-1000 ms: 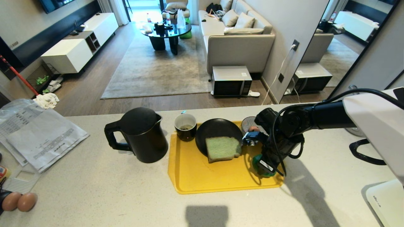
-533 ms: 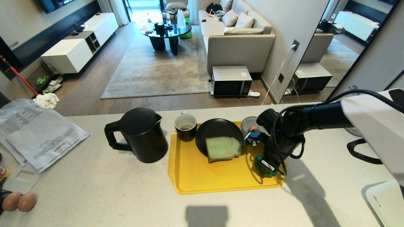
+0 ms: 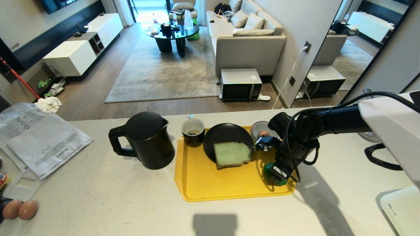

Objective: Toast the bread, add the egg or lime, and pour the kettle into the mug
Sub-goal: Put the fruit on a plate, then pick up the kettle

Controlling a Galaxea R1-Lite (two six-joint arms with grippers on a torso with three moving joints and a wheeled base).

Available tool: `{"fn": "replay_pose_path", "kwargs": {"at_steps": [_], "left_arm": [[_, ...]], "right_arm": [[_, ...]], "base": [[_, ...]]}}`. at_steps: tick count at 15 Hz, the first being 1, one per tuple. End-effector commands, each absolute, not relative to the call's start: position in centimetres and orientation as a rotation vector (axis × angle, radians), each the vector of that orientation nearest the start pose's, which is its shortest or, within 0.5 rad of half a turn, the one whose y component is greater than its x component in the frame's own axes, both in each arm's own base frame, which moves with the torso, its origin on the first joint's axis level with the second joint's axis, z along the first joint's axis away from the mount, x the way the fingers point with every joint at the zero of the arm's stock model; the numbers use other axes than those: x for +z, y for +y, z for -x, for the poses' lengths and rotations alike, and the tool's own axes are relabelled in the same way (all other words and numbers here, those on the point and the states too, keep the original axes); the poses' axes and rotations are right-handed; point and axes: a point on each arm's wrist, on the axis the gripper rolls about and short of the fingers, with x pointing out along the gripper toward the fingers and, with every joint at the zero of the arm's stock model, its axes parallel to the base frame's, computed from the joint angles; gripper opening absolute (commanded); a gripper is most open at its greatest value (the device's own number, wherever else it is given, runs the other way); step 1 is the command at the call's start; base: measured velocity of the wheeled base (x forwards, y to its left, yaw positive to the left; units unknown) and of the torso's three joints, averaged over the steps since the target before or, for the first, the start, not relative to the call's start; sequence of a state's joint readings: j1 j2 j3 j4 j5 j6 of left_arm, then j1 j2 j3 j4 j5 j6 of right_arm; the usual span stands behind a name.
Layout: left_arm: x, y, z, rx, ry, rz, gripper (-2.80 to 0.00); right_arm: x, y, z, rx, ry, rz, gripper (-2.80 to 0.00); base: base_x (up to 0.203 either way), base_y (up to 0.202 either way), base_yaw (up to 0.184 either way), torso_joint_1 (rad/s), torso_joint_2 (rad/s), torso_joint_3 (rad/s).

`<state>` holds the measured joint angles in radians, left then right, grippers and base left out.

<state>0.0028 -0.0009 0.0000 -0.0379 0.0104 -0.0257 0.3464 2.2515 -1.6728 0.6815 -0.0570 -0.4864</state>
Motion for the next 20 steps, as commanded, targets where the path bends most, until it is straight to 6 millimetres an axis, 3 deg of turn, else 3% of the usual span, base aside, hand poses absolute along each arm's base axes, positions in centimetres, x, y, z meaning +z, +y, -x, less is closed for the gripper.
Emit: {"fn": "replay_pose_path", "kwargs": {"at_steps": [1, 8, 12, 15, 16, 20], "left_arm": [[7.6, 0.0, 2.2, 0.013, -0.028, 0.026, -2.8], [7.6, 0.0, 2.2, 0.013, -0.028, 0.026, -2.8], [7.6, 0.0, 2.2, 0.013, -0.028, 0.026, -2.8], [7.6, 0.0, 2.2, 0.013, -0.028, 0.026, -2.8], [7.6, 0.0, 2.2, 0.013, -0.028, 0.026, -2.8], [7.6, 0.0, 2.2, 0.013, -0.028, 0.026, -2.8]], "right_arm": [[10.9, 13.6, -38.0, 0.553, 1.158, 0.672, 0.0], [14.8, 12.3, -35.2, 0.544, 1.101, 0.652, 0.0], [18.1, 11.1, -31.7, 0.554, 1.039, 0.633, 0.0], [19.8, 9.6, -27.8, 0.541, 1.001, 0.629, 0.0], [20.3, 8.9, -27.0, 0.516, 0.966, 0.61, -2.8], [23.1, 6.6, -23.9, 0.403, 0.836, 0.492, -2.8]], "base": [[0.0, 0.0, 0.0, 0.0, 0.0, 0.0], [0.0, 0.0, 0.0, 0.0, 0.0, 0.0], [0.0, 0.0, 0.0, 0.0, 0.0, 0.0], [0.0, 0.0, 0.0, 0.0, 0.0, 0.0], [0.0, 0.0, 0.0, 0.0, 0.0, 0.0], [0.0, 0.0, 0.0, 0.0, 0.0, 0.0]]}}
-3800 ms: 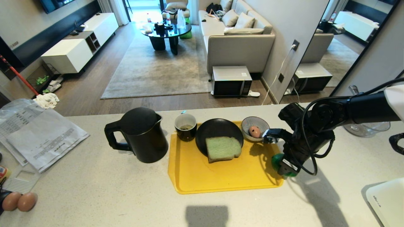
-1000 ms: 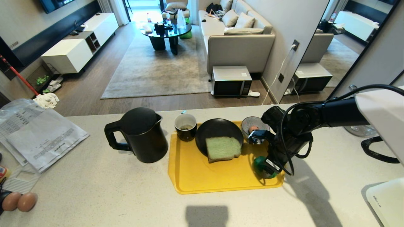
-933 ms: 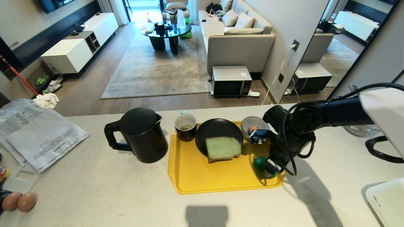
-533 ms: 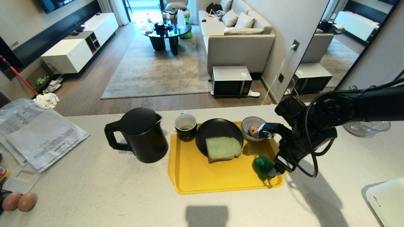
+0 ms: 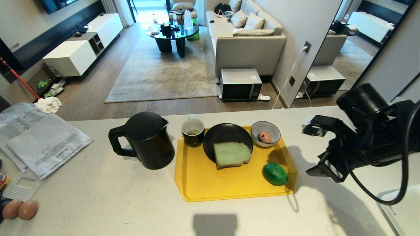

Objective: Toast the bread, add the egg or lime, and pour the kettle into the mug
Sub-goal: Pick up the kettle

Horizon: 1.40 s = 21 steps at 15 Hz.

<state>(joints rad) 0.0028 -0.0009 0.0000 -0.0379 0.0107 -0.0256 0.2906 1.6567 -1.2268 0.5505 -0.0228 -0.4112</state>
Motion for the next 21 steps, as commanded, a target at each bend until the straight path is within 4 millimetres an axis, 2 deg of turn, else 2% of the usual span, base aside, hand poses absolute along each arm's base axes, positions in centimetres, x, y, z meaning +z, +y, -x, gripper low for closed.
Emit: {"fn": "replay_pose_path", "kwargs": {"at_steps": [1, 7, 11, 16, 18, 21], "left_arm": [[7.6, 0.0, 2.2, 0.013, -0.028, 0.026, -2.8], [7.6, 0.0, 2.2, 0.013, -0.028, 0.026, -2.8], [7.6, 0.0, 2.2, 0.013, -0.028, 0.026, -2.8], [7.6, 0.0, 2.2, 0.013, -0.028, 0.026, -2.8], [7.6, 0.0, 2.2, 0.013, -0.028, 0.026, -2.8], [7.6, 0.0, 2.2, 0.013, -0.028, 0.026, -2.8]], "right_arm": [[24.0, 6.2, -23.1, 0.377, 0.805, 0.46, -2.8], [28.2, 3.1, -17.3, 0.175, 0.635, 0.191, -2.8], [29.3, 1.1, -11.2, 0.065, 0.493, 0.09, -2.8], [26.9, -0.1, -3.4, -0.062, 0.164, 0.007, -2.8], [25.9, -0.3, -1.1, -0.131, -0.003, -0.003, -2.8], [23.3, -0.5, 1.1, -0.219, -0.227, 0.049, -2.8]], "base": [[0.0, 0.0, 0.0, 0.0, 0.0, 0.0], [0.0, 0.0, 0.0, 0.0, 0.0, 0.0], [0.0, 0.0, 0.0, 0.0, 0.0, 0.0], [0.0, 0.0, 0.0, 0.0, 0.0, 0.0], [0.0, 0.0, 0.0, 0.0, 0.0, 0.0], [0.0, 0.0, 0.0, 0.0, 0.0, 0.0]]}}
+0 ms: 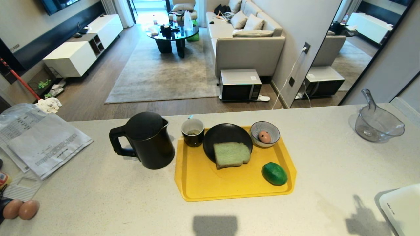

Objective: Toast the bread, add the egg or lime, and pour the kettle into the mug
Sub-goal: Pick up the kettle

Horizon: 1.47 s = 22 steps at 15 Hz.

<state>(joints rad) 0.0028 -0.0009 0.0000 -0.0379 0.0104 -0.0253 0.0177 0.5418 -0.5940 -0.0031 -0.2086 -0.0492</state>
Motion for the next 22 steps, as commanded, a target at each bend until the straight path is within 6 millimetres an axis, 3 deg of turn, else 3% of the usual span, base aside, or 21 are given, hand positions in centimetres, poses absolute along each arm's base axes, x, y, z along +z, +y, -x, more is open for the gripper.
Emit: {"fn": "replay_pose_path", "kwargs": {"at_steps": [1, 3, 6, 13, 22], "left_arm": [[7.6, 0.0, 2.2, 0.013, -0.028, 0.026, -2.8], [7.6, 0.0, 2.2, 0.013, -0.028, 0.026, -2.8], [7.6, 0.0, 2.2, 0.013, -0.028, 0.026, -2.8], [7.6, 0.0, 2.2, 0.013, -0.028, 0.026, -2.8], [7.6, 0.0, 2.2, 0.013, -0.028, 0.026, -2.8]], "right_arm": [[22.2, -0.5, 1.7, -0.24, -0.277, 0.073, -2.8], [20.2, -0.5, 2.7, -0.287, -0.328, 0.118, -2.8], [18.2, -0.6, 2.4, -0.359, -0.32, 0.121, -2.8], [11.2, -0.6, 3.2, -0.274, -0.237, 0.129, -2.8], [7.5, 0.0, 2.3, 0.009, 0.011, 0.081, -2.8]], "base": [[0.0, 0.0, 0.0, 0.0, 0.0, 0.0], [0.0, 0.0, 0.0, 0.0, 0.0, 0.0], [0.0, 0.0, 0.0, 0.0, 0.0, 0.0], [0.0, 0.0, 0.0, 0.0, 0.0, 0.0], [0.0, 0.0, 0.0, 0.0, 0.0, 0.0]]}}
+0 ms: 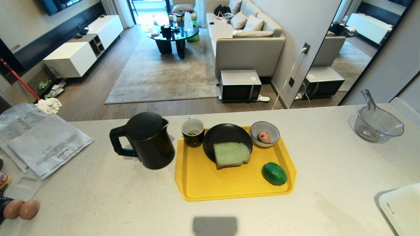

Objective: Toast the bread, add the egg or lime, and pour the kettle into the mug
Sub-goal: Pick up the kettle

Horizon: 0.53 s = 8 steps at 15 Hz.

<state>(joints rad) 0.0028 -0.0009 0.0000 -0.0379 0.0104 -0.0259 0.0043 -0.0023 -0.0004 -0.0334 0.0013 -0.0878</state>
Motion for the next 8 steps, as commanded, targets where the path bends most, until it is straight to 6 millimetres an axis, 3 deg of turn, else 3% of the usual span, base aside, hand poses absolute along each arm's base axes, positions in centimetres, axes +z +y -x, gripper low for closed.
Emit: {"fn": "replay_pose_path", "kwargs": {"at_steps": [1, 8], "left_arm": [[7.55, 0.02, 2.2, 0.013, -0.028, 0.026, -2.8], [7.55, 0.02, 2.2, 0.013, -0.028, 0.026, -2.8]], "right_arm": [[7.53, 0.0, 2.35, 0.011, 0.017, 0.041, -2.8], [7.53, -0.01, 2.34, 0.007, 0.015, 0.044, -2.8]], "base": [[0.0, 0.0, 0.0, 0.0, 0.0, 0.0], [0.0, 0.0, 0.0, 0.0, 0.0, 0.0]]}}
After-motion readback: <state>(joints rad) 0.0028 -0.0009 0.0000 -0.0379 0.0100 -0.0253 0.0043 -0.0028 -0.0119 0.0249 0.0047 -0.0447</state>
